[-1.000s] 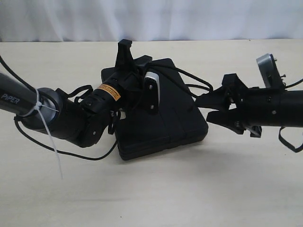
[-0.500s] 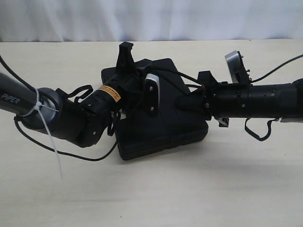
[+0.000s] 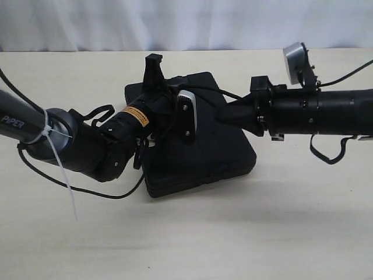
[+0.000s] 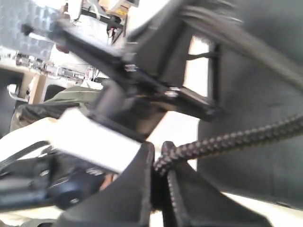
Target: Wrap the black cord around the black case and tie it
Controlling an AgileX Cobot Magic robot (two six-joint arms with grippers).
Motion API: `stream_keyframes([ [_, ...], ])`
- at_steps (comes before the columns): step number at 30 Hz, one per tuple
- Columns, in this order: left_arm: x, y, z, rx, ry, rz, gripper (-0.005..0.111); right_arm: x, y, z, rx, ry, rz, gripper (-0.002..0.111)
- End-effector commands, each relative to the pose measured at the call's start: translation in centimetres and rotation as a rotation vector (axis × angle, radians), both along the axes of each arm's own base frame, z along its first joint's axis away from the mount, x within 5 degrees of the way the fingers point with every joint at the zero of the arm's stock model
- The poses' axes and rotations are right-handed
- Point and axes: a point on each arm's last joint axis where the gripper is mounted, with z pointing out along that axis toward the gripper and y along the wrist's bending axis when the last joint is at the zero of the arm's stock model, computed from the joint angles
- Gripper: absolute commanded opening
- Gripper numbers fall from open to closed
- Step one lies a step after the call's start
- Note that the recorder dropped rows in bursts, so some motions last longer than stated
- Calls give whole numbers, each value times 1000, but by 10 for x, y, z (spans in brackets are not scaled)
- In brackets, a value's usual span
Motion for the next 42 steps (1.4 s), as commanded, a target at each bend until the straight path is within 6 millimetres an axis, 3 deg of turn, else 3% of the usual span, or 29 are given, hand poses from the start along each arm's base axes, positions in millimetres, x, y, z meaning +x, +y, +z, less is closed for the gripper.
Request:
stream_keyframes([
  [1, 2, 1, 2, -32, 6, 14, 0, -16, 0, 32, -2, -88, 43, 4],
  [9, 0, -1, -2, -15, 51, 3, 4, -45, -3, 74, -49, -192, 57, 4],
  [11, -3, -5, -5, -13, 81, -9, 12, -49, -5, 80, -71, -218, 43, 4],
  [17, -3, -3, -7, -102, 144, 37, 52, -50, -9, 86, -103, -237, -10, 4],
  [20, -6, -6, -5, -141, 152, 80, 64, -46, -11, 88, -126, -253, -46, 4],
  [25, -27, -26, 35, -339, 88, 185, 67, -31, -16, 105, -187, -331, -134, 4],
  [28, -38, -27, 57, -429, 187, 231, 67, -23, -19, 120, -227, -385, -181, 4],
  [33, -31, 1, 77, -655, 599, 352, 67, -11, -31, 130, -373, -431, -286, 4],
  [37, -19, 35, 72, -813, 1066, 300, 67, -5, -40, 128, -482, -470, -368, 4],
  [42, -4, 83, 61, -974, 1225, 452, 68, -1, -50, 127, -629, -539, -411, 4],
])
